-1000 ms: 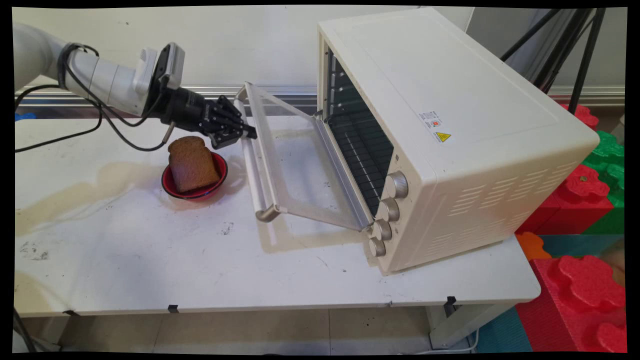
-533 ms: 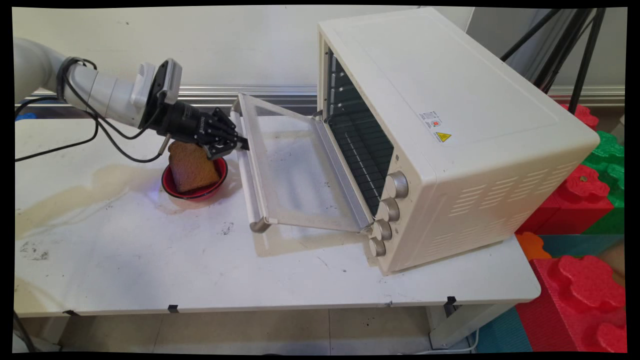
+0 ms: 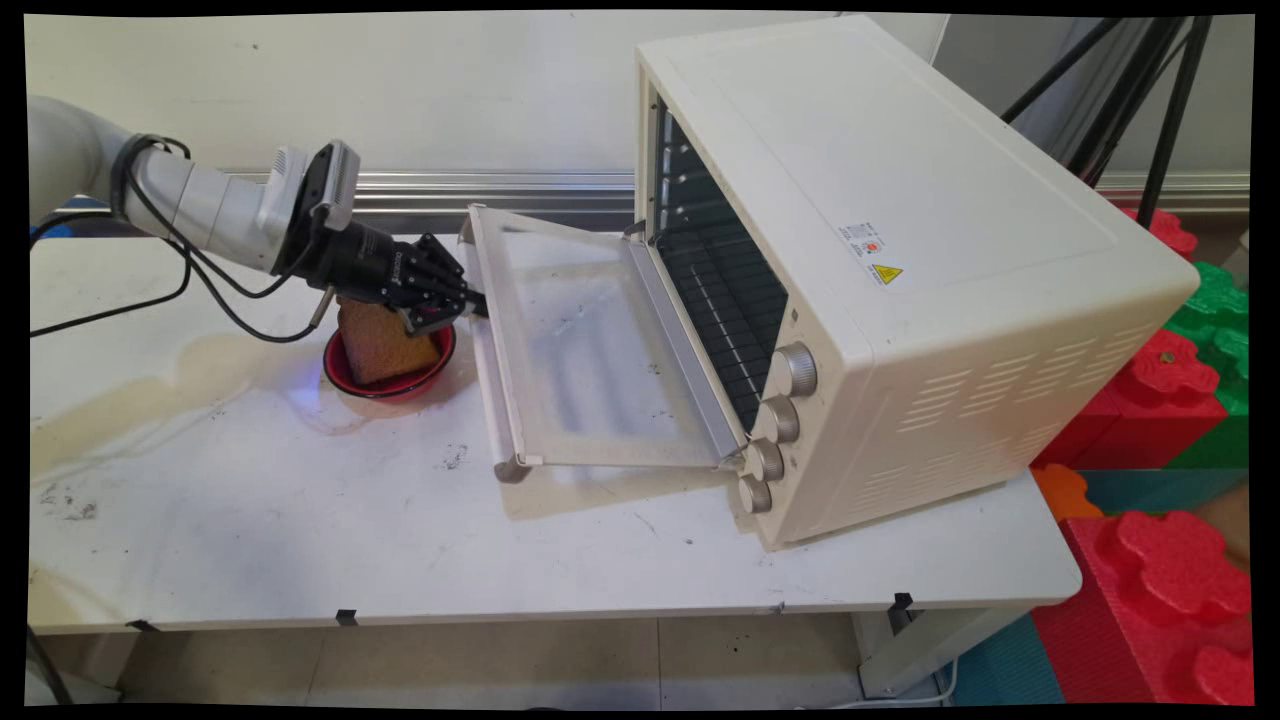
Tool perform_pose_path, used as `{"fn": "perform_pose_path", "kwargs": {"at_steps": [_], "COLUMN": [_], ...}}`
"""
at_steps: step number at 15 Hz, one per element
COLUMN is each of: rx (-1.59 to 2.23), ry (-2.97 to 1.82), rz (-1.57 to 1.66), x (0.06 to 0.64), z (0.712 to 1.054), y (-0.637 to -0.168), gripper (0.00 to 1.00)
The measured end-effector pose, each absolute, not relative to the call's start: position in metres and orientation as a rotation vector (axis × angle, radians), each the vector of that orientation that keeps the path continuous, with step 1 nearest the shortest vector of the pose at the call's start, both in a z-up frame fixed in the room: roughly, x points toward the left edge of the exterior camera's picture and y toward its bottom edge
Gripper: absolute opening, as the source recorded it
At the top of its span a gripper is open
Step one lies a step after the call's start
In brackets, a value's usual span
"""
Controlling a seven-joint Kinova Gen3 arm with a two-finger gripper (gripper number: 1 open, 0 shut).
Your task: Open the oven
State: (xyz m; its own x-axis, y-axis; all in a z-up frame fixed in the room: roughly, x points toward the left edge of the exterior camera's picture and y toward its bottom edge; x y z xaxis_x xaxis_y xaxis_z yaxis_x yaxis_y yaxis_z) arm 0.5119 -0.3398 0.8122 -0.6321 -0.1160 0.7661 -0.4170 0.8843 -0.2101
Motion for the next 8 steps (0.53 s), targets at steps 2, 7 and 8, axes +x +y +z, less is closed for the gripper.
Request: {"fn": "perform_pose_path", "kwargs": {"at_steps": [2, 7, 8], "rx": [0.382, 0.396, 0.394], "ry": [-2.238, -2.237, -2.235], "rz": [0.472, 0.482, 0.482], "x": [0.513, 0.530, 0.529], "z": [0.810, 0.807, 0.808], "y": [-0.338, -0.317, -0.317], "gripper": [0.00, 0.00, 0.00]}}
